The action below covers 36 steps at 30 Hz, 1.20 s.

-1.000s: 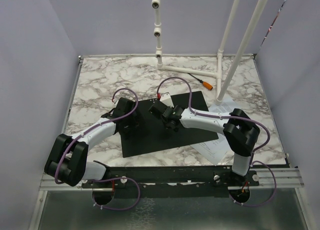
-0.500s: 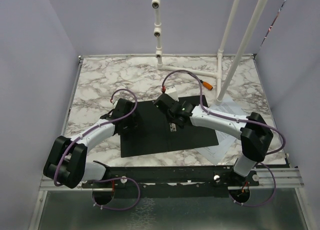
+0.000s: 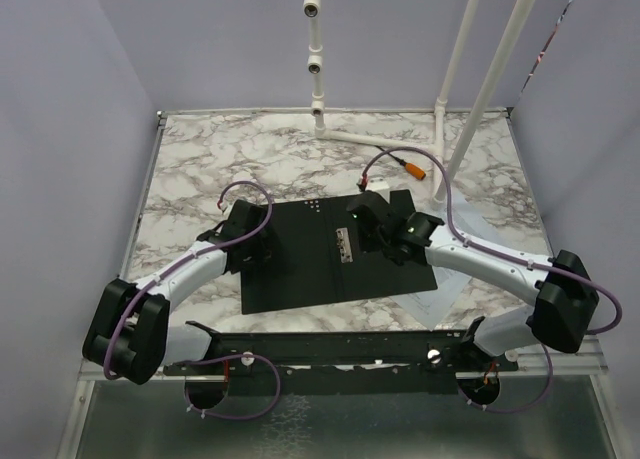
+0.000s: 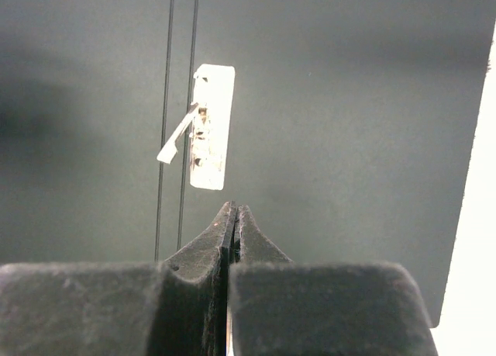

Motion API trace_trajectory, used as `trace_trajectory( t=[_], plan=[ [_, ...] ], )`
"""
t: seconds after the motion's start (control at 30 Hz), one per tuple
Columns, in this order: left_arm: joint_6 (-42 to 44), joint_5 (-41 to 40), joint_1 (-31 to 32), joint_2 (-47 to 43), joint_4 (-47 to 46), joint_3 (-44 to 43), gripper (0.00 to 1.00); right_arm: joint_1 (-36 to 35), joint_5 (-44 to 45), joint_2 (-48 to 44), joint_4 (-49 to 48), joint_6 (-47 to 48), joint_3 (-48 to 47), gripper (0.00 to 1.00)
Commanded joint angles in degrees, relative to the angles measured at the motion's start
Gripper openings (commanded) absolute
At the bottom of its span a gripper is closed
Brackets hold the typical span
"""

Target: Put the files into the folder

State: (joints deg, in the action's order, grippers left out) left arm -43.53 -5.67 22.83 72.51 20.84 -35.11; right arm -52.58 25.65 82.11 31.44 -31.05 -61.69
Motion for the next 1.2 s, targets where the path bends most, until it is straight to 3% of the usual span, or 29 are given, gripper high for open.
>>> trace_trajectory(
  t=[0.0, 0.27, 0.57, 0.8, 1.17],
  plan=[
    [1.24, 0.27, -0.46, -2.02, 3.34, 0.14, 0.99, 1.89, -9.01, -3.24, -5.47, -3.25, 5.61, 0.01],
    [4.23, 2.59, -0.12, -3.53, 3.97, -2.82, 0.99, 6.05, -22.63, -4.93, -15.06, -8.58, 14.27, 0.01],
    [6.35, -2.71, 3.53, 0.62, 6.46, -7.19, 0.99, 10.23, -35.56, -0.22, -27.54, -17.02, 18.42, 0.01],
    [5.91, -5.13, 7.55, 5.75, 6.45, -9.79, 0.99, 11.52, -39.50, 4.57, -36.92, -23.30, 20.32, 0.01],
    [5.27, -8.44, 11.27, 11.83, 6.29, -12.40, 0.99, 12.78, -38.71, 7.48, -43.30, -29.21, 23.11, 0.00]
  ],
)
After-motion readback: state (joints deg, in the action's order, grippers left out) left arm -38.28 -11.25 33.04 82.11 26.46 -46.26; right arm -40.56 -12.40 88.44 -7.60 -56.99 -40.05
